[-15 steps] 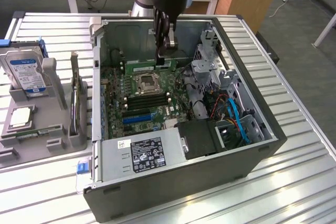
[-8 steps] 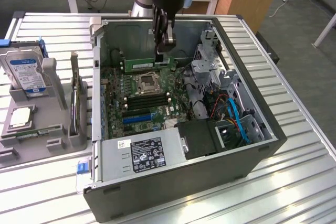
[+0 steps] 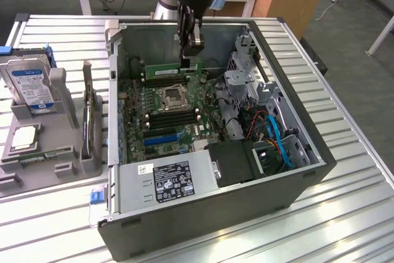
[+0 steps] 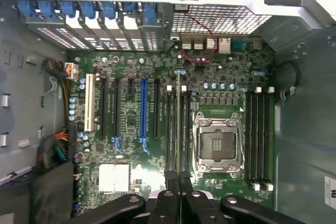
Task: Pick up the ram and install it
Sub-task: 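Pick up the ram and move it above insertion slot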
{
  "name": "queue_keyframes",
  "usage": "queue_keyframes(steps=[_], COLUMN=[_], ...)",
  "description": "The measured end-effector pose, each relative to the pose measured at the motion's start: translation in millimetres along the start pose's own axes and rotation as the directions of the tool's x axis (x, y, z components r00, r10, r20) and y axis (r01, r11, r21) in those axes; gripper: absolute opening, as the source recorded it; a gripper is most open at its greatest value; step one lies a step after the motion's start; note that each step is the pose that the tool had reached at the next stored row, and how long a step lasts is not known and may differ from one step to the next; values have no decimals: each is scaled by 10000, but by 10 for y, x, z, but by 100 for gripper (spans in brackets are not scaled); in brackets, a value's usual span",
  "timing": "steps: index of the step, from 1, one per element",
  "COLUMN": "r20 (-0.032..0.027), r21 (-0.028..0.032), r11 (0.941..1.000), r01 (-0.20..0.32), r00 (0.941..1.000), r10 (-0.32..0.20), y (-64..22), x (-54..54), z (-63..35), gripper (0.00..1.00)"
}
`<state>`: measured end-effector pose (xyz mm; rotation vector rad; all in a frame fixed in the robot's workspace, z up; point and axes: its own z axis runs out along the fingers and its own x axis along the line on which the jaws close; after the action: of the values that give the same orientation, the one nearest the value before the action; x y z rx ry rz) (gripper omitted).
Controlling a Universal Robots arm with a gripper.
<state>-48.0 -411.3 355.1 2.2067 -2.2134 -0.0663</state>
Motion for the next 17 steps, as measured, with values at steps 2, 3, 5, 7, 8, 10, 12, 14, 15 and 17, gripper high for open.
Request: queue_keyframes(steps=[2,3,5,7,8,10,12,14,15,17], r20=[-1,0,0,3,2,0,1,0,0,0], r21=[0,0,0,2,1,-1,1,0,0,0], r11=[10000,10000,10000,10000,10000,10000,10000,10000,10000,10000], r01=[0,1,0,0,0,0,0,0,0,0], r00=[10000,10000,10000,10000,10000,10000,10000,10000,10000,10000], r10=[0,-1,0,0,0,0,0,0,0,0], y=[0,0,0,0,-1,-2,-4,-5,-6,-7], x=[-6,-6,-6,-7,-6,-5,-5,-4,-3,-3], z=[0,1,1,6,17,49,86,123,141,176], gripper=[12,12,12,12,12,12,12,12,12,12])
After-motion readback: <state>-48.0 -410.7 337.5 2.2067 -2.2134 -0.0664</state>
